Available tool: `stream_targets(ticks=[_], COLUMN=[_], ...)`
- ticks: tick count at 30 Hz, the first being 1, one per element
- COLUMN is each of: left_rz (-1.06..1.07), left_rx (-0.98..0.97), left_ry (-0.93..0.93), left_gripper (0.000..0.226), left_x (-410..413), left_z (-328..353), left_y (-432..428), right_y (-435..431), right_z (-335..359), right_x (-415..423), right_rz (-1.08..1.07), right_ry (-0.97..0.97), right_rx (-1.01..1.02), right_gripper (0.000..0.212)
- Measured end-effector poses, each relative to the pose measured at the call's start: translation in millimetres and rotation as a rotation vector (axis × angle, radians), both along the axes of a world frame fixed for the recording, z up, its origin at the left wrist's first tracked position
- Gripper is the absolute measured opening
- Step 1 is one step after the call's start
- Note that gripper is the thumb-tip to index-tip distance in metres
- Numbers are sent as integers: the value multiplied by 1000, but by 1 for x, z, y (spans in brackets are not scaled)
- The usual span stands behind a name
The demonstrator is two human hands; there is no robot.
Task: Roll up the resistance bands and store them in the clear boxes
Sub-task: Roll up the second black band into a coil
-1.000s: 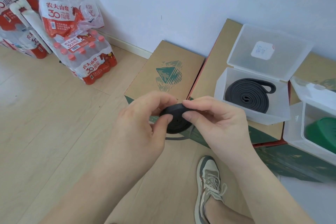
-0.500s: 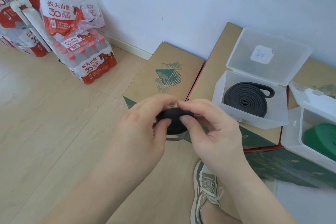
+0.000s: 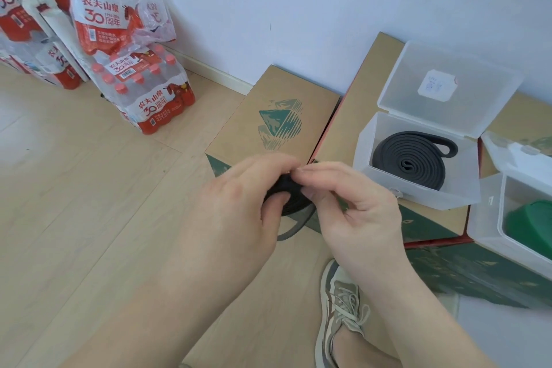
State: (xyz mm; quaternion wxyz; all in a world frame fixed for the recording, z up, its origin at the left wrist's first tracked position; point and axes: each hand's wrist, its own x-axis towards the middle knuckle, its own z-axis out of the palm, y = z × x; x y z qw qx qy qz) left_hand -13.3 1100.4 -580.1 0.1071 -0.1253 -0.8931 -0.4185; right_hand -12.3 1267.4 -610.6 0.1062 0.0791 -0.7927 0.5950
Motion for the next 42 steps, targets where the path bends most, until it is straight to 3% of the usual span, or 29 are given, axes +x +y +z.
stream_targets(ticks=[2,5,7,10,12,16,19,24,26,32,35,40,42], left_rz=[55,141,132,109,124,11,29,143,126,12,48,145,129], left_rx=[106,414,486,415,209,57,122,454,434,45,116,438,449], left_ry=[-69,-235,-265,-281,-185,-45,-39,-243,-245,10,-10,-210,-252], left_gripper=[39,42,42,37,32,46,45,47,47,43,46,50,52], left_x=[0,-2,-2,0,0,2,1,-2,-2,0,0,-1,-1], left_z=[4,6,7,2,-1,-2,0,2,0,-1,1,4,1], left_y=[0,-2,0,1,-1,-1,0,-2,-1,-1,0,-1,0], right_y=[1,3,3,3,4,3,4,13,11,5,5,10,9], right_z=[1,6,9,6,3,2,0,3,3,-2,-1,5,6], right_x=[1,0,-2,-3,-3,-1,-1,-5,-5,-6,-4,-7,-7], right_rz=[-73,-92,-82,-72,-48,-2,-35,-27,-16,31,3,-28,-26], right_ry=[-79,-137,-123,-81,-13,77,-1,-103,-88,115,29,-101,-107], right_rx=[-69,-180,-198,-99,18,90,7,-77,-73,117,35,-105,-124], right_gripper=[35,33,38,43,41,40,37,40,40,36,36,38,40])
